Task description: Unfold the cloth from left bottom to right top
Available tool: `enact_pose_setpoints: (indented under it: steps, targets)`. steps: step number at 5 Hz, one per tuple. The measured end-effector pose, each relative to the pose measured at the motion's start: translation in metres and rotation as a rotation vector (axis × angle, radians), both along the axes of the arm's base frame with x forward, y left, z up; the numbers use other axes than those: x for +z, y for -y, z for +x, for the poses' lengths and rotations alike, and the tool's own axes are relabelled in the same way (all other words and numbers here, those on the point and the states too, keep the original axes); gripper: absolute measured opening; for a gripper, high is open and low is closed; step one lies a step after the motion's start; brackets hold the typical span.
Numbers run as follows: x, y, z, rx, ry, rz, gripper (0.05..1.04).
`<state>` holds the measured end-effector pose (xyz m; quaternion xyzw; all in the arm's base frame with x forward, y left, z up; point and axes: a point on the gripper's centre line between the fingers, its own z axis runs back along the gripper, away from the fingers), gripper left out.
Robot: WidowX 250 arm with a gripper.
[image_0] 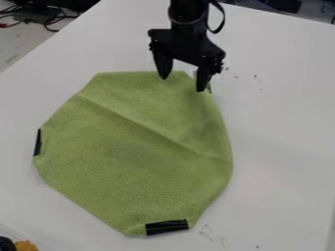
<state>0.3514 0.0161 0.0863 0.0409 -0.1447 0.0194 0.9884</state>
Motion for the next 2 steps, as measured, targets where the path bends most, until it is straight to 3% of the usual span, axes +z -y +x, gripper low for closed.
enact_pose_setpoints:
  steps: [1,2]
  targets:
    - [-0.0037,0.0002,-0.0017,-0.018,-0.02,-0.03,1.0]
    - [-0.0135,-0.0033,-0.0067,0.001,-0.167,-0.012,1.0]
